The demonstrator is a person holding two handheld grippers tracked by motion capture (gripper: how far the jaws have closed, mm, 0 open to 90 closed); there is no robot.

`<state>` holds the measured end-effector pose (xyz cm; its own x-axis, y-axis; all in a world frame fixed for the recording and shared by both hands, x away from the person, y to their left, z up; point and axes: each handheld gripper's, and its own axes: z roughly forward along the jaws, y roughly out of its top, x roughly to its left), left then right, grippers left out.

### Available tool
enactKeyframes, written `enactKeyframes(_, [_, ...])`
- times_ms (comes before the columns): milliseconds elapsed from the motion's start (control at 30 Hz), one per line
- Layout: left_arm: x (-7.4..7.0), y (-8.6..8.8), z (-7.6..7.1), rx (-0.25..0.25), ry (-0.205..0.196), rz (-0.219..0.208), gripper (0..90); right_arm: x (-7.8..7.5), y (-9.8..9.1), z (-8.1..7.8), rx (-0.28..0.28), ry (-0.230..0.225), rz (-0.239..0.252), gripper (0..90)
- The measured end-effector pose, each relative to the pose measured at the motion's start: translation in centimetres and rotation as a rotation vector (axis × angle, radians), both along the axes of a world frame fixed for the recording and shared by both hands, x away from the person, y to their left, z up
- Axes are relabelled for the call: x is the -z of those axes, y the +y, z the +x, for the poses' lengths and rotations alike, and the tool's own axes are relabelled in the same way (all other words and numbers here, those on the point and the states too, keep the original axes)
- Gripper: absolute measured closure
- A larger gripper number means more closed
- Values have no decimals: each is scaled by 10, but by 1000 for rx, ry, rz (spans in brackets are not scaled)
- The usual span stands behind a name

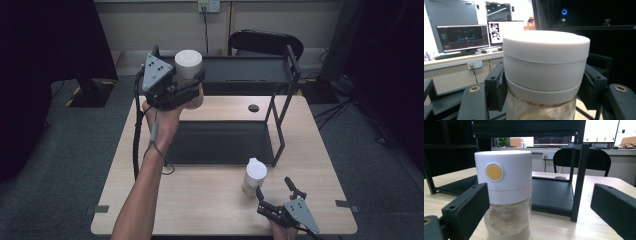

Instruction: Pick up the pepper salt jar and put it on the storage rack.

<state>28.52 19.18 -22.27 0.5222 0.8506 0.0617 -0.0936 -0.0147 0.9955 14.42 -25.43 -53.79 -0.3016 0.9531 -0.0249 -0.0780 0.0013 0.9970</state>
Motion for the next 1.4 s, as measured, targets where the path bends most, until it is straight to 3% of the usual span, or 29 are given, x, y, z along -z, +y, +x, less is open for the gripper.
enactKeyframes(67, [-6,-3,2,-20,-1,13,345,0,0,0,0,0,0,13])
enactKeyframes(400, [-22,-3,19,-45,-6,-24,345,0,0,0,0,1,1,13])
enactKeyframes(533, [-27,-10,25,-74,-12,-9,345,0,0,0,-1,1,0,13])
enactKeyframes(767, [-26,-24,38,-116,-18,-2,345,0,-1,0,-6,1,0,13])
enactKeyframes(967, [-21,-27,54,-121,16,-52,345,0,-1,0,-6,2,0,13])
enactKeyframes(1067, [-26,-30,61,-136,43,-69,344,-1,-1,1,-8,4,0,14])
enactKeyframes(1400, [-27,-34,74,-146,69,-55,344,0,-2,1,-10,3,1,14])
